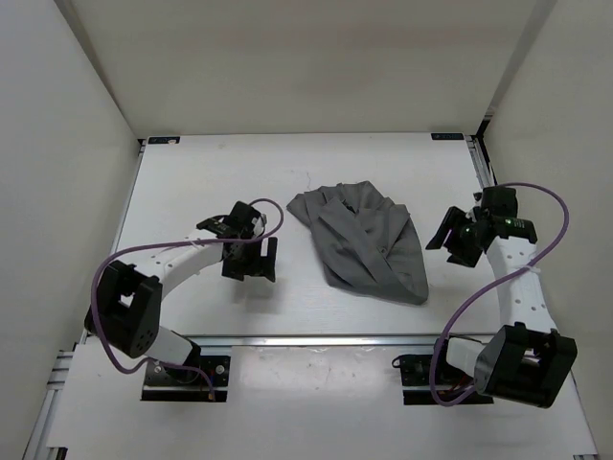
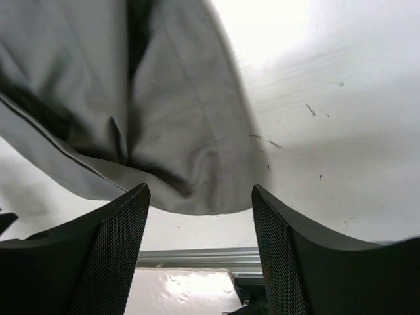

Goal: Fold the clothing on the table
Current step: Flatten the skirt out

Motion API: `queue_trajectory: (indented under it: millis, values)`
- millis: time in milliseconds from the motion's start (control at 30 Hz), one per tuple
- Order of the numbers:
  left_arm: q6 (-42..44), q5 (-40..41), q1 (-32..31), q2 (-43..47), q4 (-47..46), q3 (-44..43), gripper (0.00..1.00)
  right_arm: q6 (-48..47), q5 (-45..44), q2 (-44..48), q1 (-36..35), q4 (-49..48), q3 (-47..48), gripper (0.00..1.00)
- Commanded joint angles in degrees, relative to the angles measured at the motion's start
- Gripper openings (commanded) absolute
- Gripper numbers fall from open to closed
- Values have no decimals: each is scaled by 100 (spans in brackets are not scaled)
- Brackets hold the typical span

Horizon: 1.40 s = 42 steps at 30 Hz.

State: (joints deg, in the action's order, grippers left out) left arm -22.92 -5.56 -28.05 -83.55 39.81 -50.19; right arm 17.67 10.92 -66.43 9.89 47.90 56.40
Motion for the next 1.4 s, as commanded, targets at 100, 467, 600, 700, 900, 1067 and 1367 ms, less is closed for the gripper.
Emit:
queue_trajectory:
  millis: [100,467,600,700,900,1067,1367]
  values:
    - [-455,-1620,-471,84,-1346,-718,99,-185,-169,104,188,141,-279,69]
    - [-2384,907,-1712,-1890,-2383,-3238,54,-80,-310,218,-110,290,-279,68]
    - [-2446,1110,-1782,-3033,-1566,-4479,73,-9,-327,412,-242,299,-428,69]
    - [-2350,1258,-1914,-3596,-1040,-5164,87,17,-336,552,-259,317,-516,69]
    - [-1638,1778,-2345,-4844,507,-7053,86,26,-336,869,-207,316,-727,69]
    - [-1172,1735,-2459,-5646,1580,-8110,31,43,-371,1009,-163,325,-823,69]
    - [-592,1971,-1941,-5392,1819,-8785,0,52,-477,1124,-268,378,-815,69]
